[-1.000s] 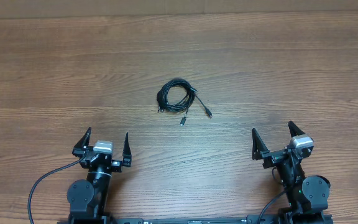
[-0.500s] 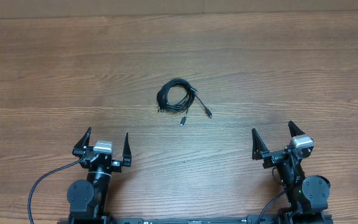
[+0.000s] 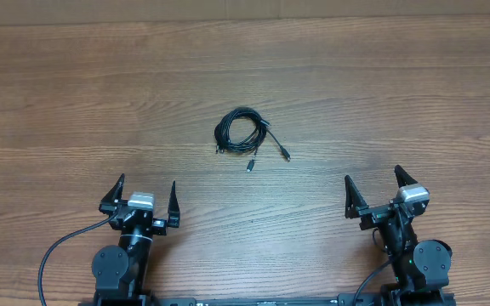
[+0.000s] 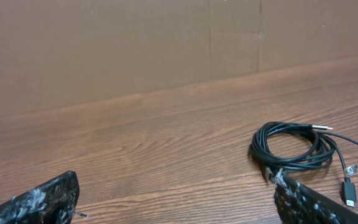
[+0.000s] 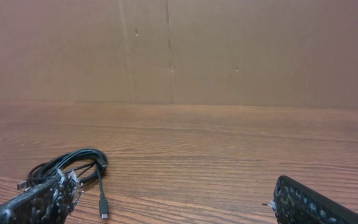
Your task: Untangle cables
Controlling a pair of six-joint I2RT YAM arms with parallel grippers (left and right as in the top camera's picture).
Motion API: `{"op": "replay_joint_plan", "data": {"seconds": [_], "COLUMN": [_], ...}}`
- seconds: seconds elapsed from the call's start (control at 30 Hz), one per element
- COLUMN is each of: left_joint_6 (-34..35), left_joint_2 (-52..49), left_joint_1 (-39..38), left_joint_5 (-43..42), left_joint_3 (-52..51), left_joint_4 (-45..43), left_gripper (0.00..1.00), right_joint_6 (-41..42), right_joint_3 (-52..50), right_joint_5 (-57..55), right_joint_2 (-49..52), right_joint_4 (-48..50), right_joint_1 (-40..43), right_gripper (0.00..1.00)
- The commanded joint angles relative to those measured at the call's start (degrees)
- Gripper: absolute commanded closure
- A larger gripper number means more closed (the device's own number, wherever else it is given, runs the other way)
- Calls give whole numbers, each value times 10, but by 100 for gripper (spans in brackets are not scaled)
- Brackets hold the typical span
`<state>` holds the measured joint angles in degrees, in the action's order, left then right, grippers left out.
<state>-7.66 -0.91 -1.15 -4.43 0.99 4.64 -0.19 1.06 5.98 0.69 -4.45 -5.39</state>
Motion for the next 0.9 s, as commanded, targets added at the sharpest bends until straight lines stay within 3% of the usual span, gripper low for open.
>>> {"op": "replay_joint_plan", "data": {"seconds": [0.0, 0.87], "left_joint_6": [4, 14], "left_joint_2": [7, 5], "left_joint_1": [-4, -4], "left_joint_5": [4, 3], "left_joint_3": [-5, 29], "left_joint_4": [-2, 2], "left_gripper": [0, 0], "right_joint_6": [1, 2], "right_joint_3": [-6, 10], "right_joint_5": [0, 33], "right_joint_2": [-5, -5], "right_joint_4": [2, -25], "right_joint_1": [-4, -4], "right_gripper": [0, 0]}}
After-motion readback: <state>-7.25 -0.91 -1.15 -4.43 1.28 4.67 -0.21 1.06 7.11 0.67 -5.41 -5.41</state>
